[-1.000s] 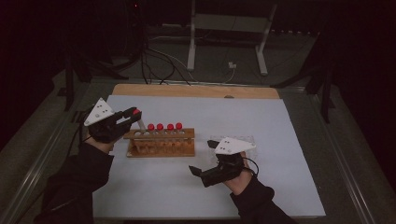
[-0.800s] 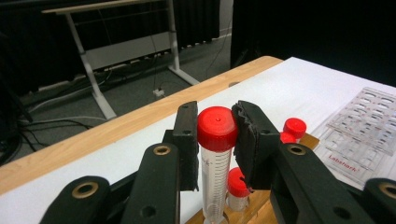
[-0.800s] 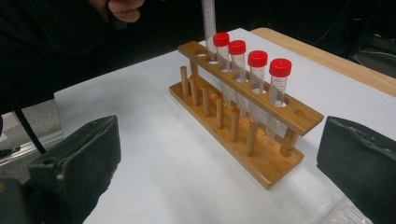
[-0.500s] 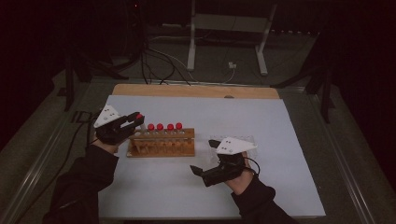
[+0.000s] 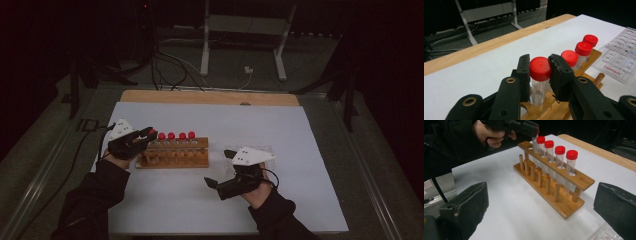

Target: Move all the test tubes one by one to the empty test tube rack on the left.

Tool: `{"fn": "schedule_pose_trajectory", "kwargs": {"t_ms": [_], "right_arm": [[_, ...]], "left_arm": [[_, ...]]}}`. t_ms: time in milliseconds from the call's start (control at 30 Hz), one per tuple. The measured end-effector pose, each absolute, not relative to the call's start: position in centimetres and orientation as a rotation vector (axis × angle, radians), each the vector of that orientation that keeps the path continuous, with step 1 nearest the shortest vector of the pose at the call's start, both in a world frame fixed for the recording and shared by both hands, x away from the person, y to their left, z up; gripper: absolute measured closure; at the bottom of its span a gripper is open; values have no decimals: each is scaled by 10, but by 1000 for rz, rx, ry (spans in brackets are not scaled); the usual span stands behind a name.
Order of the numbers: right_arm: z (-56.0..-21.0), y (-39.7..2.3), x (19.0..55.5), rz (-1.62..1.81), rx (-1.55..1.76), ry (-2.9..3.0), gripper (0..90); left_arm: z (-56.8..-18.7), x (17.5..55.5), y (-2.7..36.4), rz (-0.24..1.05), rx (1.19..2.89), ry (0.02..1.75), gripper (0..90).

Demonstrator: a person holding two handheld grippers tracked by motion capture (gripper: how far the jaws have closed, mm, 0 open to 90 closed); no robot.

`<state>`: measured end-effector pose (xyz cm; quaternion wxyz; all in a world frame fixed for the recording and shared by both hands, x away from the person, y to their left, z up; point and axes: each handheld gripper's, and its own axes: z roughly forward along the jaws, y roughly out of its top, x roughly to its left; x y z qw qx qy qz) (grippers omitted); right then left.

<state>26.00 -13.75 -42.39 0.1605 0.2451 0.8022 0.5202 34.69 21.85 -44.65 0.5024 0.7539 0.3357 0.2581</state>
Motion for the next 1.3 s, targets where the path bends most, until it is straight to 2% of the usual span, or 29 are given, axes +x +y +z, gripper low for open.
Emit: {"fn": "schedule_pose_trajectory", "kwargs": {"t_ms": [867, 967, 1167, 1300], "right_arm": [[-422, -139, 260, 1488, 706, 2288, 0], [-422, -140, 260, 1488, 709, 2286, 0], [-421, -141, 260, 1491, 706, 2281, 0], [-421, -142, 261, 1490, 716, 2275, 0]], "left_arm": [[-451, 348, 220, 591, 1873, 827, 698], [-446, 345, 223, 583, 1863, 822, 643], [-436, 336, 225, 550, 1855, 826, 466], [-427, 330, 225, 537, 1857, 805, 390]]}}
